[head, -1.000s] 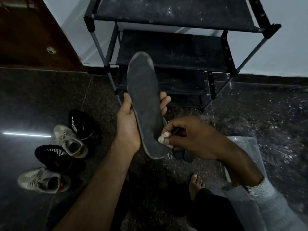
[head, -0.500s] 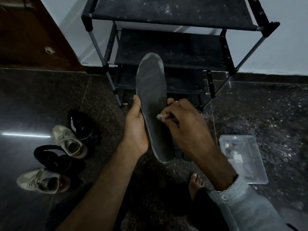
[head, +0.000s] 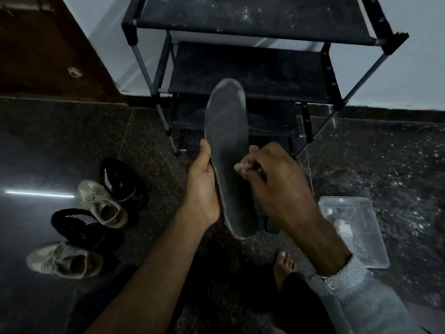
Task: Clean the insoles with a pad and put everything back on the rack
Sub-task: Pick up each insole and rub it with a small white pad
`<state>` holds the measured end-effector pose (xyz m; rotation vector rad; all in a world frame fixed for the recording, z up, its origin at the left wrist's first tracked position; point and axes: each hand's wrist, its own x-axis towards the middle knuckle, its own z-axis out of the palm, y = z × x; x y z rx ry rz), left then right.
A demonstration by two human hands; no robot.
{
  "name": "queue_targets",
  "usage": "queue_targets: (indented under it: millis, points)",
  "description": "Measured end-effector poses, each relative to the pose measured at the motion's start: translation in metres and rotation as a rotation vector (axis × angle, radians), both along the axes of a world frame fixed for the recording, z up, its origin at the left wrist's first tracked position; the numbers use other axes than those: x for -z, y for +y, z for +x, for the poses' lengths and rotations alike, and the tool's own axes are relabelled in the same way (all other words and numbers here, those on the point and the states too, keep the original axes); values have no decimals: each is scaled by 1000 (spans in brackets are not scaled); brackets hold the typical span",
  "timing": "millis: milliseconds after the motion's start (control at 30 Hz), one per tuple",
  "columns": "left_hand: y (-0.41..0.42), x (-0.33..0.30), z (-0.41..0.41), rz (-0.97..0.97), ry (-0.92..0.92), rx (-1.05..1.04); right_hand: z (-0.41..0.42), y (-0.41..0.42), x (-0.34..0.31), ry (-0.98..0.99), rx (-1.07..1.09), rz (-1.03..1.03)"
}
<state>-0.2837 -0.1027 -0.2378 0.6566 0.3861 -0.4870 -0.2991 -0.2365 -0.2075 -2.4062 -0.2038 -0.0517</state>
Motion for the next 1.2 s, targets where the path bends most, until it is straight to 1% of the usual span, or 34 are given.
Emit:
queue_targets:
  millis: [33,133,167,200,233,300,400,467,533,767,900,1000,1067,1200]
  points:
    - [0,1,0,-6,0,2,0,-1,0,21,-34,3]
    - [2,1,1,-33,8,26,-2,0,-4,170,-273,18]
    - [3,1,1,-38,9,28,-3,1,-6,192,-324,15]
    - [2,1,1,-42,4,29,-4,2,-6,186,-331,17]
    - [3,1,1,-45,-1,25,-4,3,-5,158,-297,24]
    - [1,0,1,-28,-7,5,-4,5,0,76,-150,46]
    - [-3,-1,-1,7,-6,-4,0,3,6,-66,45,-1]
    - [-6,-2,-3,26,3,7,4,-1,9,-115,101,-15]
    - [-7,-1,-3,25,-6,14,7,-5,12,-136,130,31]
    - [-10,5,-5,11,-33,50,10,-11,8,-44,155,276]
    - [-9,2,-5,52,-58,60,10,-14,7,30,177,368]
    - [-6,-2,-4,31,-89,79,12,-17,6,97,185,464]
    - [-1,-5,-2,11,-100,72,13,-20,3,151,114,481]
    - [9,-6,2,-44,-124,83,11,-21,-2,323,-114,389]
